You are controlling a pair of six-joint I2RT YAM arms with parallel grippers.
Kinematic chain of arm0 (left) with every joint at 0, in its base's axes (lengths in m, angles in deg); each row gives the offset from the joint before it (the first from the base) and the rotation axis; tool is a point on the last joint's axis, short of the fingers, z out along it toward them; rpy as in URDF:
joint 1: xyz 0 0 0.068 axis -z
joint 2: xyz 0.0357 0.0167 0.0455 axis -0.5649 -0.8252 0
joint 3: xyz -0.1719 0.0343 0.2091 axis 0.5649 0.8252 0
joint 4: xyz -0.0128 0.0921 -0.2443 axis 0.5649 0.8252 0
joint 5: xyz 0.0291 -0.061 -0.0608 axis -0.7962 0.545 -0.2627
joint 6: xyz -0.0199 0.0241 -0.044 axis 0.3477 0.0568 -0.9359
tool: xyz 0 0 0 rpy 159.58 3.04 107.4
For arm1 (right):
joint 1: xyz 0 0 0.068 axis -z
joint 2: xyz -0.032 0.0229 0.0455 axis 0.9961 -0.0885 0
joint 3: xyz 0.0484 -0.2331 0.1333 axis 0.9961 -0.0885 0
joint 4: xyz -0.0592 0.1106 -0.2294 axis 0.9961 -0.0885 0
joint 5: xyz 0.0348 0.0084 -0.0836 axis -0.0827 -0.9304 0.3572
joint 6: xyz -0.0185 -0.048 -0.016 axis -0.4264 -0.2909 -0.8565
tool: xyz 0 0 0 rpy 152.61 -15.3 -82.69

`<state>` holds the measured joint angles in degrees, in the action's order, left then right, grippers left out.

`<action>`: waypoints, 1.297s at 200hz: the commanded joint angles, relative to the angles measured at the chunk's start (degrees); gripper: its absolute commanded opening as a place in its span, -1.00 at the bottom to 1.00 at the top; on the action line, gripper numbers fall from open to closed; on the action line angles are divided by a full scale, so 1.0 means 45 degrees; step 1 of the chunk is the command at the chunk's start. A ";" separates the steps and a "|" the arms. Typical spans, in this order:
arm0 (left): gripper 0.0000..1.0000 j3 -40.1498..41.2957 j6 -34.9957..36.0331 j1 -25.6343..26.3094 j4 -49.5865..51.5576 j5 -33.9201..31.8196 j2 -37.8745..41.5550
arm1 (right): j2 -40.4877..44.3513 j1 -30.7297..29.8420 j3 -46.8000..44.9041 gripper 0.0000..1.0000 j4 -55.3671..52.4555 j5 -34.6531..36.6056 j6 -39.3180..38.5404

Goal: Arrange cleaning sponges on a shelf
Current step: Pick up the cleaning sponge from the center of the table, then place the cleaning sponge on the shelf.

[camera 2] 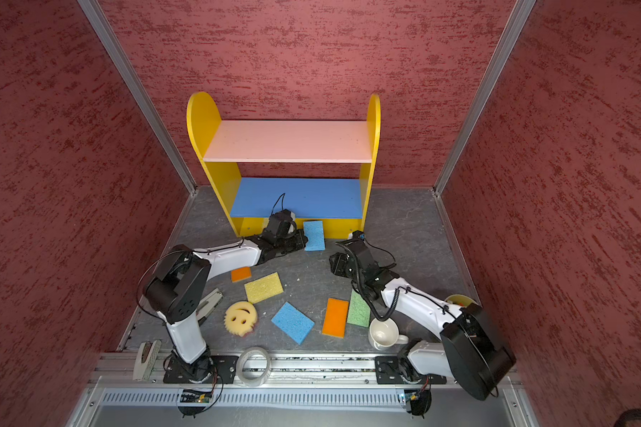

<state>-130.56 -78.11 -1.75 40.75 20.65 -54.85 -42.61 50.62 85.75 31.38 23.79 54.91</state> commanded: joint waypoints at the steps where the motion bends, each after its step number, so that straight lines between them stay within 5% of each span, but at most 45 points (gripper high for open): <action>1: -1.00 -0.0706 0.0020 0.0084 -0.0240 -0.0104 -0.0934 | 0.0344 0.0104 -0.0102 0.01 -0.0332 0.0617 -0.0119; 142: -0.75 -0.2158 0.0289 0.0778 -0.0697 -0.3576 -0.2891 | -0.0457 0.0277 -0.0437 0.02 0.0240 0.0135 -0.0035; 194: -0.04 -0.2236 0.0516 0.0984 -0.0435 -0.3881 -0.2797 | -0.0323 0.0279 -0.0518 0.02 0.0276 0.0075 -0.0002; 259: -0.18 -0.0060 0.0569 0.1727 -0.0247 -0.4292 -0.0641 | 0.0470 0.0296 -0.1025 0.02 0.0279 0.0154 0.0130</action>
<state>-135.04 -75.71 3.91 35.85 2.38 -61.54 -42.59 51.41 82.00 31.67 24.03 54.63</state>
